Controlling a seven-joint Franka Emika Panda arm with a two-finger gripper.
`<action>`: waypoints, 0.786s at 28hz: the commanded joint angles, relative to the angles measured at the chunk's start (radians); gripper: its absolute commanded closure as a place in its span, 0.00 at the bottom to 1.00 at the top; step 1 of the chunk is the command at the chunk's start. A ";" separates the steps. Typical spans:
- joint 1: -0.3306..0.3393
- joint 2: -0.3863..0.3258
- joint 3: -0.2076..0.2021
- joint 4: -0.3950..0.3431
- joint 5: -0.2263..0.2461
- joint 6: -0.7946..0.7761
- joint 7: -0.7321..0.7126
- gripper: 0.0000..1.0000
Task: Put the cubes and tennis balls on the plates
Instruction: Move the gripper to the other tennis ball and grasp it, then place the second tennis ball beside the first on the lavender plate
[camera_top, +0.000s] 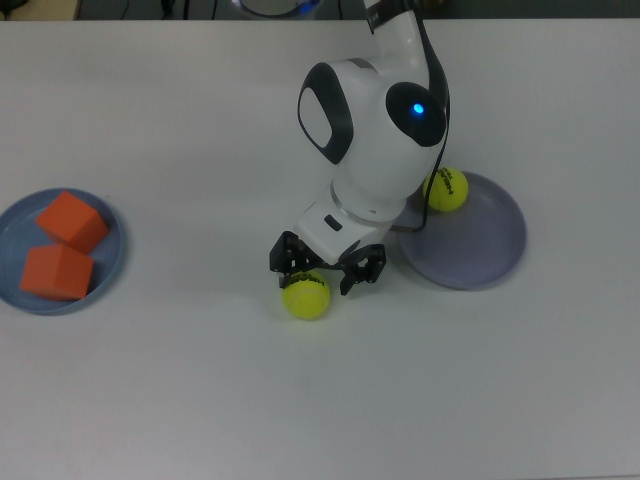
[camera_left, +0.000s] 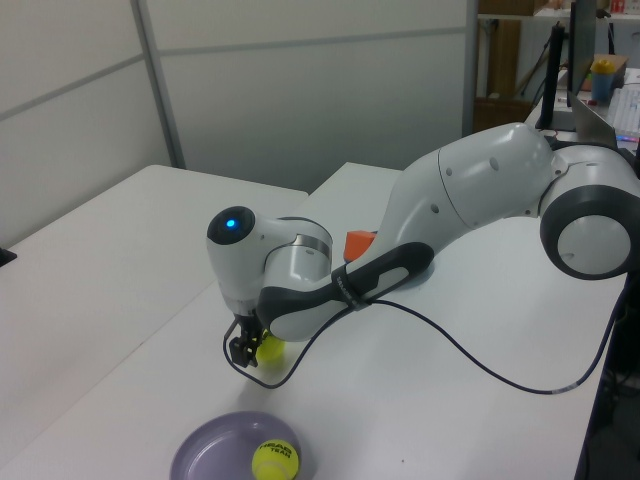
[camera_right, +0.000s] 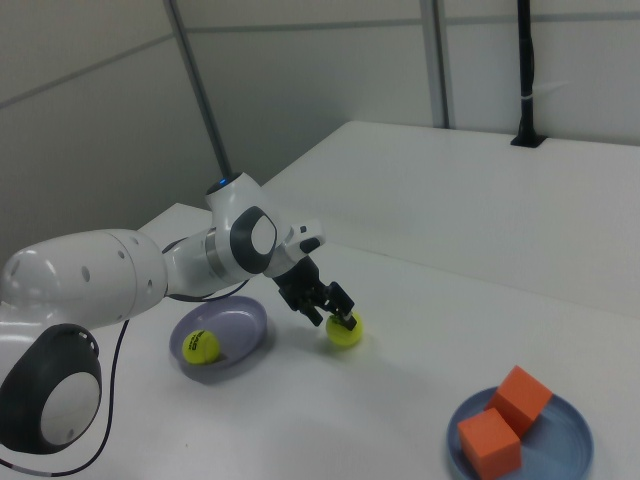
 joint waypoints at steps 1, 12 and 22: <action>0.004 -0.020 -0.007 -0.040 -0.017 0.013 -0.016 0.57; 0.004 -0.028 -0.007 -0.026 -0.005 0.013 -0.052 1.00; 0.043 -0.091 0.085 0.003 0.031 -0.044 -0.032 1.00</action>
